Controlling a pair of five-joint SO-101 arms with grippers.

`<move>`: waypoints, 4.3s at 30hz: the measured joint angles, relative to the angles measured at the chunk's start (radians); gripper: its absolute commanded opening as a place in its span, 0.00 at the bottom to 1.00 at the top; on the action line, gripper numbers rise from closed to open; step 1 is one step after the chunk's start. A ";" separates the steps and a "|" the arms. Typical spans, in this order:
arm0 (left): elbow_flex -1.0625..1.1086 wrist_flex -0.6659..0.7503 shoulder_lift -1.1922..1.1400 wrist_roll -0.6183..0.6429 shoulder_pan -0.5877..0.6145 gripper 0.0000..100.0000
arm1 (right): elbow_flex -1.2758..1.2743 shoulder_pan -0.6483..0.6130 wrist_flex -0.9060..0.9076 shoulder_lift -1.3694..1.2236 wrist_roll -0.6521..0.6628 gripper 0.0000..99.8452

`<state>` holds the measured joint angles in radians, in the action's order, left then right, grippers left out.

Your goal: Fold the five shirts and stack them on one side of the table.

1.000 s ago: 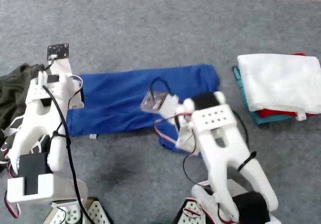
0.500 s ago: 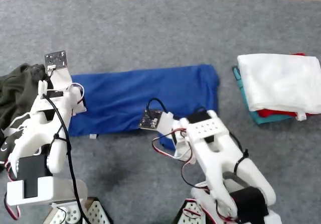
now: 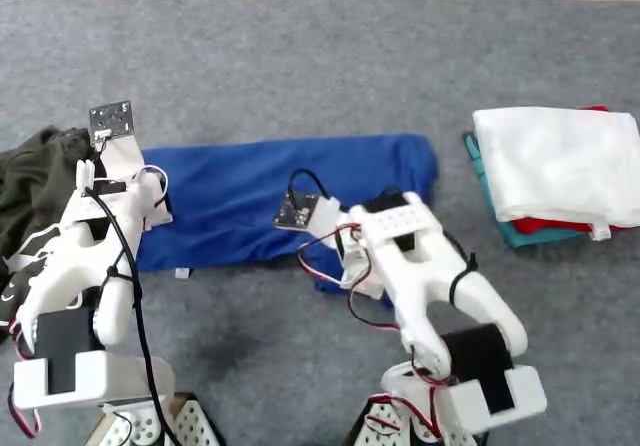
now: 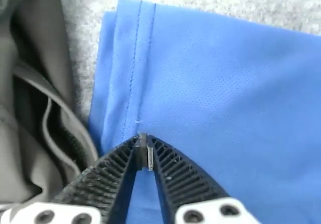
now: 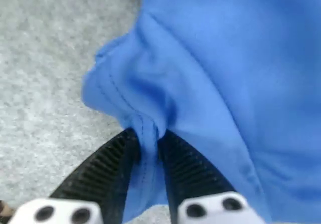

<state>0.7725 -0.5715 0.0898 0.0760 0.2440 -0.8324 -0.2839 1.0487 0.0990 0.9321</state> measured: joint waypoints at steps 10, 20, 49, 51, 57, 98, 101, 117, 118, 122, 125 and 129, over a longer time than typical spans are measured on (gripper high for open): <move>0.000 0.000 0.000 0.000 0.000 0.03 | 0.351 0.032 0.315 -0.008 0.000 0.01; 0.000 0.003 0.000 0.000 0.000 0.03 | 0.732 0.075 0.390 -0.328 0.107 0.01; 0.009 0.051 0.000 0.000 0.000 0.03 | 1.829 0.023 0.703 -1.046 0.249 0.21; 0.009 0.051 0.000 0.000 0.000 0.03 | 1.829 0.032 0.703 -1.033 0.230 0.13; 0.012 0.051 0.000 0.000 0.000 0.03 | 1.829 0.048 0.707 -0.931 0.103 0.03; 0.012 0.035 0.000 0.000 0.000 0.03 | 0.994 -0.028 0.046 -0.700 -0.161 0.01; 0.012 0.035 0.000 0.000 0.000 0.03 | 1.031 -0.028 0.064 -0.704 -0.161 0.01; 0.012 0.035 0.000 0.058 0.000 0.03 | 1.261 -0.009 0.339 -0.595 -0.161 0.01; 0.012 0.035 0.000 0.058 0.000 0.03 | 1.249 -0.011 0.327 -0.620 -0.161 0.01; 0.012 0.035 0.000 0.058 0.000 0.03 | 1.229 -0.006 0.273 -0.746 -0.161 0.01; 0.014 0.035 0.000 0.058 0.000 0.03 | 1.227 -0.009 0.256 -0.813 -0.184 0.01; 0.028 0.035 0.002 0.058 0.025 0.03 | 1.309 -0.008 0.267 -0.818 -0.236 0.01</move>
<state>0.8002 -0.5363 0.0913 0.1343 0.2685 0.4764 -0.2915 1.3157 -0.7188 0.6958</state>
